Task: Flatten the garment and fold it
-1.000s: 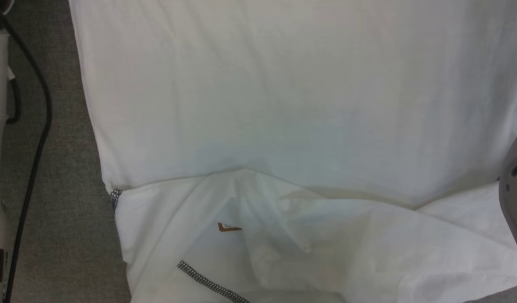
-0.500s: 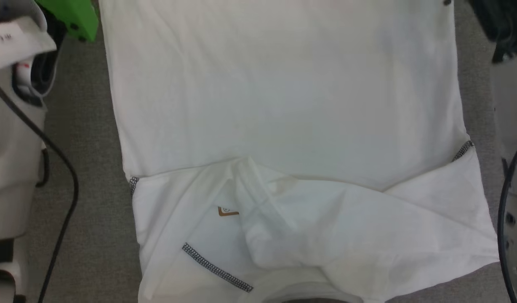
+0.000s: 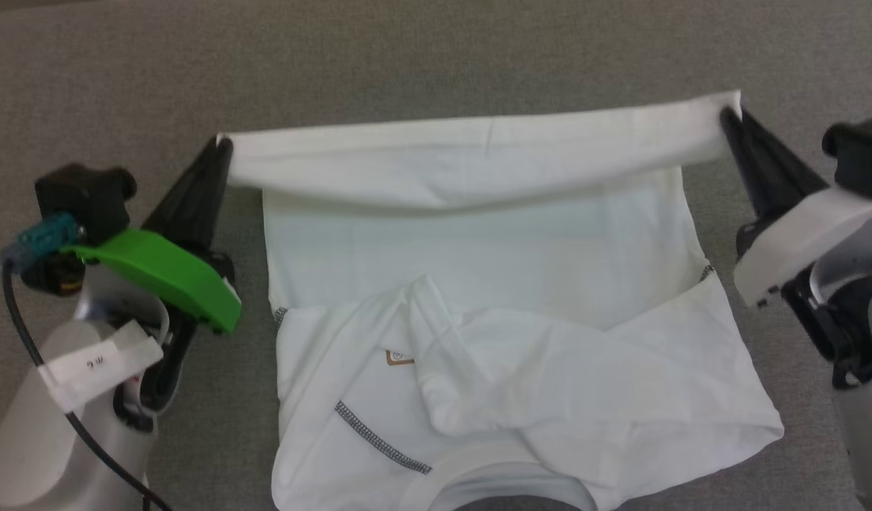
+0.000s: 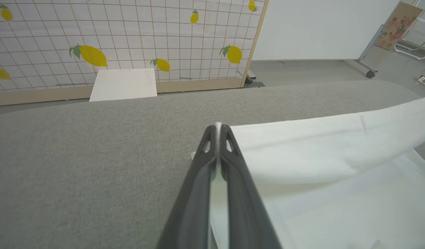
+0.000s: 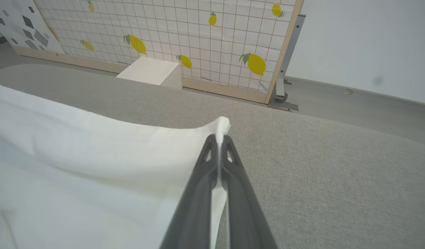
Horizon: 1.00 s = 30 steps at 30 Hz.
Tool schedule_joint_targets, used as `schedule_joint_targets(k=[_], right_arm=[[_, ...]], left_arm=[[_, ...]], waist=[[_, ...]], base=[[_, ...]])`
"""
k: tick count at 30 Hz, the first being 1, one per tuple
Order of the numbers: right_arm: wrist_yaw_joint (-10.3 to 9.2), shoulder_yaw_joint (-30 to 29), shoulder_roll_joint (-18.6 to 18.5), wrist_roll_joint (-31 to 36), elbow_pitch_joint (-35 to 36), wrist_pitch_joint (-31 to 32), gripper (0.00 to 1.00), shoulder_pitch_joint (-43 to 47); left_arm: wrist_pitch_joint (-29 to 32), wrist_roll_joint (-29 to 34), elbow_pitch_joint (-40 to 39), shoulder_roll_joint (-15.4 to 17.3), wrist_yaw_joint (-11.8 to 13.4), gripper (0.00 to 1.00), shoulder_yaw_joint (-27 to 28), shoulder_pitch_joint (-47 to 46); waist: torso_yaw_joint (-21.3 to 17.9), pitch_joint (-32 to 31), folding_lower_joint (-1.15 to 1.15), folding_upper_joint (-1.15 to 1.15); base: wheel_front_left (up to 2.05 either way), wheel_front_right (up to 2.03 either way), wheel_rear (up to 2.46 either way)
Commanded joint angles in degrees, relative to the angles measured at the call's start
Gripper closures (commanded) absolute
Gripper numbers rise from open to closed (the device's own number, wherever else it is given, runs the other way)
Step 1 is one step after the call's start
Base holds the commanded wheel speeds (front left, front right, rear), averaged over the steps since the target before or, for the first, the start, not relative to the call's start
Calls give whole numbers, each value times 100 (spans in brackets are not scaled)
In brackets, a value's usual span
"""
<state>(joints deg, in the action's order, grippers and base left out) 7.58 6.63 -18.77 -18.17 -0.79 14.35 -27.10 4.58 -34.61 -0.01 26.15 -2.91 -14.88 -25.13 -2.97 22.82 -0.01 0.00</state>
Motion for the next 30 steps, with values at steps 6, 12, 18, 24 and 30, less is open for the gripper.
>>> schedule_joint_targets(k=[6,12,18,24,30], right_arm=[[-9,-486,132,-63,646,453,100,1362],[-9,-1010,418,75,1142,798,100,2424],[-9,-1361,688,290,1344,1248,100,3291],[-9,-1630,975,472,1246,1673,100,3805],[-9,-1901,1261,710,1046,2032,100,4081]], left_arm=[[142,-401,-533,-3,265,100,46,1390],[452,-981,-803,-53,286,100,-6,2407],[834,-1431,-828,-68,281,100,-175,3137],[1020,-1550,-576,-106,220,100,-383,3340],[1170,-1563,-233,-148,261,100,-544,3417]], waist=[[206,-1150,1,0],[339,-1403,1,0],[424,-1512,1,0],[463,-1543,1,0],[436,-1574,1,0]], base=[[0,0,0],[0,0,0],[0,0,0],[0,0,0],[0,0,0]])
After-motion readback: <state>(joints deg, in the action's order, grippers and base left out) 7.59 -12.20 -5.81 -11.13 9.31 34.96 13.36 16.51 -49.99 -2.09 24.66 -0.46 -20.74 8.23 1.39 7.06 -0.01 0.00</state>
